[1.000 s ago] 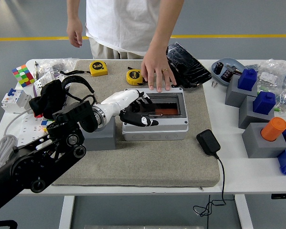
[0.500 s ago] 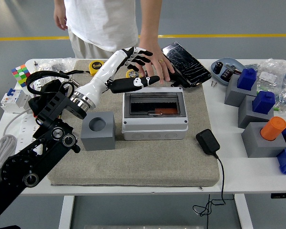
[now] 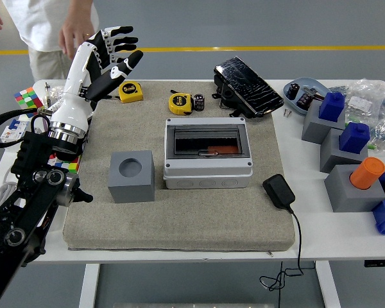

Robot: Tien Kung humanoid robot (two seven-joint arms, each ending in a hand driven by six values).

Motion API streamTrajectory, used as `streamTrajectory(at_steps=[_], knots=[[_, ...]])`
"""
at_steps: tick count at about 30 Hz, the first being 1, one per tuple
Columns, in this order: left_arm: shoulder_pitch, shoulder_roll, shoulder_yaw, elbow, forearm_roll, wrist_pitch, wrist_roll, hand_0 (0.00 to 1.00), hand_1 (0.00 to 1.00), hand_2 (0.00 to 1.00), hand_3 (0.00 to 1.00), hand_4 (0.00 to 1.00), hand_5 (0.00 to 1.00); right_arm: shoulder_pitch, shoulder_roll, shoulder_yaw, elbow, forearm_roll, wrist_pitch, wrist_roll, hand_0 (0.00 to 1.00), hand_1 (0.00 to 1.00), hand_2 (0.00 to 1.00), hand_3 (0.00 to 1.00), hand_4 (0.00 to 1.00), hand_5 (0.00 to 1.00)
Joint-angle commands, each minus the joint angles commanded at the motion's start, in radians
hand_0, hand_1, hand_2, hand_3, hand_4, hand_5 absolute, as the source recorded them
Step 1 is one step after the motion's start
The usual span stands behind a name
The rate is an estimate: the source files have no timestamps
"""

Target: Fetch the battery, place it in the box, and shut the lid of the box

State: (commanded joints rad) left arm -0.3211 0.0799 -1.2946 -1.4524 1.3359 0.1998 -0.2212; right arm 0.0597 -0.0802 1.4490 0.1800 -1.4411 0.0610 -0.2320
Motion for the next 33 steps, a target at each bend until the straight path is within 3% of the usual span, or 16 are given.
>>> streamTrajectory(at_steps=[2,7,8,19,20,33], knots=[[0.012,-0.002,-0.024,0.004,-0.018,-0.004,-0.012,0.526,0.685,0.67,0.723,0.998,0.572,0.001,0.0,-0.001,0.0,0.0,0.0,0.0,0.639,0.647,0.657,0.574,0.97,0.578],[0.036,-0.004,-0.071,0.019,-0.077,-0.024,-0.036,0.526,0.685,0.67,0.723,0.998,0.572,0.002,0.001,-0.001,0.0,0.002,0.0,0.001,0.639,0.647,0.657,0.574,0.97,0.578],[0.04,-0.005,-0.079,0.022,-0.087,-0.028,-0.04,0.626,0.727,0.706,0.746,0.998,0.571,0.003,0.001,-0.001,0.0,0.002,0.0,0.001,0.639,0.648,0.657,0.574,0.97,0.578],[0.069,-0.01,-0.155,0.032,-0.13,-0.045,-0.05,0.652,0.741,0.72,0.765,0.998,0.565,-0.001,0.002,0.0,0.0,0.0,0.0,0.0,0.639,0.647,0.657,0.574,0.97,0.576],[0.071,-0.01,-0.16,0.033,-0.131,-0.047,-0.049,0.698,0.759,0.734,0.774,0.998,0.564,-0.001,0.002,0.0,0.0,0.0,0.0,0.0,0.637,0.647,0.657,0.574,0.97,0.577],[0.103,-0.014,-0.222,0.027,-0.139,-0.082,-0.04,0.686,0.745,0.724,0.762,0.998,0.562,-0.003,0.004,0.007,0.0,-0.002,-0.001,0.001,0.639,0.647,0.657,0.573,0.97,0.578]])
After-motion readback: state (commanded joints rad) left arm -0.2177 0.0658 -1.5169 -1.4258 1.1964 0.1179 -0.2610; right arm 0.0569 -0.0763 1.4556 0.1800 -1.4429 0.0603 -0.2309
